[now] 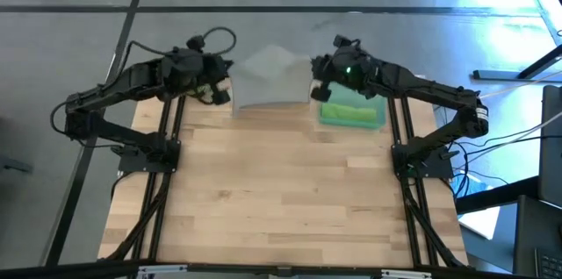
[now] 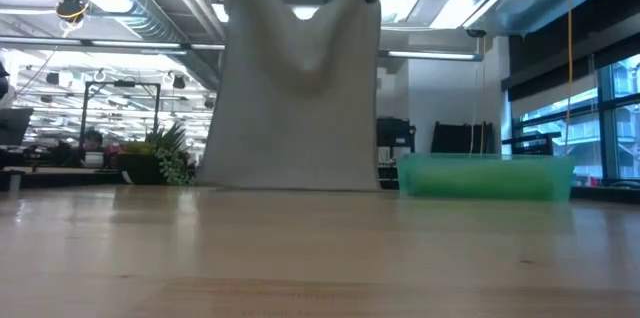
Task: Roll microfiber towels into tight, uniform cylinder then place into a basket
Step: Fold the gray kitchen towel
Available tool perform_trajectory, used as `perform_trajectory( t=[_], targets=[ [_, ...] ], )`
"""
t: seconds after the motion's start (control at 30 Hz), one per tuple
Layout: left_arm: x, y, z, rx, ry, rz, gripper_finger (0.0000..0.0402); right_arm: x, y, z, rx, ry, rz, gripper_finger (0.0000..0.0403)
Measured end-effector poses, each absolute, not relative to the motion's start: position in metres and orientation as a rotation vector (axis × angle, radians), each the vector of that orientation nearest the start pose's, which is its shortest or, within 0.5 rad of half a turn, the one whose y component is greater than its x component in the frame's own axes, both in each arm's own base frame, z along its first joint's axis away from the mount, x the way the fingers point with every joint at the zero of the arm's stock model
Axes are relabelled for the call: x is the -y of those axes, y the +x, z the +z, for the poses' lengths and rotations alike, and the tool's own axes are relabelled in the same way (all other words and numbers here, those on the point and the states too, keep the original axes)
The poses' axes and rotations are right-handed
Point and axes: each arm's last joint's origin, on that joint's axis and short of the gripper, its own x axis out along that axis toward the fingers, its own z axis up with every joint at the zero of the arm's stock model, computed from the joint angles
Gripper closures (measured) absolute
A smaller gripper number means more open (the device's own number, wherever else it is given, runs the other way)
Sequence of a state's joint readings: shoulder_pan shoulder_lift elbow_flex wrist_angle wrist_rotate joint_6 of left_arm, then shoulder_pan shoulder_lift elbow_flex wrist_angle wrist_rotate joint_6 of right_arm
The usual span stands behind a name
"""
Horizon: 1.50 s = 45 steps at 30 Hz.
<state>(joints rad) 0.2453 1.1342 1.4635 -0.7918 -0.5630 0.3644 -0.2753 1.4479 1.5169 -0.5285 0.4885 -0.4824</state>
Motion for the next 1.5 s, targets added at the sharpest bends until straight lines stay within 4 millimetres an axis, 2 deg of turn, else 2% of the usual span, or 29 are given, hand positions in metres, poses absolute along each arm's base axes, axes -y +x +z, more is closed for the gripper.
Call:
perform_trajectory(
  t=[0.17,0.37,0.47,0.6,0.9,1.07,1.17,1.27,1.37,1.5],
  targets=[
    [-0.045,0.190,0.424,-0.716,0.359,0.610,0.0401,0.069,0.295,0.386,-0.771,-0.467,-0.545,0.0402],
    [-0.019,0.189,0.416,-0.737,0.240,0.533,0.0401,0.033,0.290,0.378,-0.839,-0.414,-0.511,0.0402],
    [-0.005,0.191,0.404,-0.749,0.173,0.479,0.0401,0.017,0.286,0.369,-0.891,-0.345,-0.461,0.0402],
    [0.017,0.197,0.380,-0.785,0.090,0.400,0.0401,-0.006,0.285,0.344,-0.947,-0.267,-0.360,0.0402],
    [0.071,0.212,0.300,-0.972,-0.001,0.350,0.0401,-0.052,0.275,0.278,-1.030,-0.142,-0.261,0.0402],
    [0.100,0.219,0.270,-1.013,-0.038,0.328,0.0401,-0.076,0.269,0.238,-1.024,-0.017,-0.107,0.0402],
    [0.116,0.223,0.256,-1.034,-0.045,0.316,0.0401,-0.086,0.265,0.216,-0.990,0.026,-0.034,0.0401],
    [0.126,0.228,0.242,-1.069,-0.052,0.320,0.0401,-0.089,0.263,0.203,-0.961,0.072,0.010,0.0401],
    [0.131,0.233,0.230,-1.104,-0.049,0.352,0.0401,-0.088,0.261,0.195,-0.956,0.069,0.006,0.0401],
    [0.128,0.240,0.216,-1.135,-0.060,0.437,0.0401,-0.073,0.262,0.190,-0.959,0.049,-0.052,0.0401]
  ],
)
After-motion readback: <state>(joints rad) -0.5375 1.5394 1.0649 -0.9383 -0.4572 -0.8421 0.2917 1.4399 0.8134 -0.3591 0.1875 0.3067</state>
